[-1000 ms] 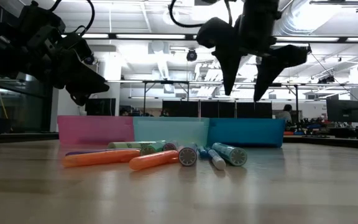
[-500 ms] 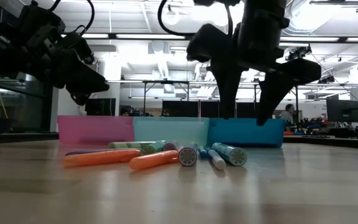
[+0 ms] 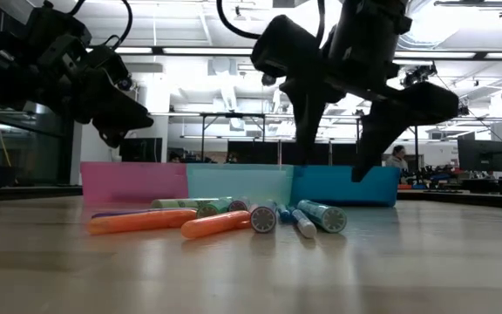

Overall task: Pick & Place Markers
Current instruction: Put the light blue marker into the red bin

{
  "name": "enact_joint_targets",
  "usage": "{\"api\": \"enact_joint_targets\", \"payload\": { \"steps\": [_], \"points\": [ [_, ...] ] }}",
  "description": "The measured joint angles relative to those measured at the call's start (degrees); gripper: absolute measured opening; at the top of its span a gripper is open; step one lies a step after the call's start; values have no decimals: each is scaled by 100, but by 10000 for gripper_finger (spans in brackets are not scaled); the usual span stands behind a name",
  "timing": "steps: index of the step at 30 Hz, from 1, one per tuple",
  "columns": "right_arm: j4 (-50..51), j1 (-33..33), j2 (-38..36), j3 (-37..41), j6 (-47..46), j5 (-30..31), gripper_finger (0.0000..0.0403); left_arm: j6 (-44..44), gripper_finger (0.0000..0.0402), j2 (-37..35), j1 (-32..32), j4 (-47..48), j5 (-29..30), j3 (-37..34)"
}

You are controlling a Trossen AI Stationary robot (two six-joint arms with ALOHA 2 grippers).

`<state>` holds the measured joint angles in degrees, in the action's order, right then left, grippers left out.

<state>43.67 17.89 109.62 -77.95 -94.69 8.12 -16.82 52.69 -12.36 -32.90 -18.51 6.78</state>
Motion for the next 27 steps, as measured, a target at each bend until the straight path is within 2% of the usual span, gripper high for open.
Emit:
{"api": "enact_joint_targets", "payload": {
  "steps": [16,27],
  "points": [
    [-218,16,616,-5,-86,-337,259,0,111,-1,0,5,21,-1],
    [742,13,677,-22,8,-655,259,0,111,-1,0,-1,21,-1]
  ]
}}
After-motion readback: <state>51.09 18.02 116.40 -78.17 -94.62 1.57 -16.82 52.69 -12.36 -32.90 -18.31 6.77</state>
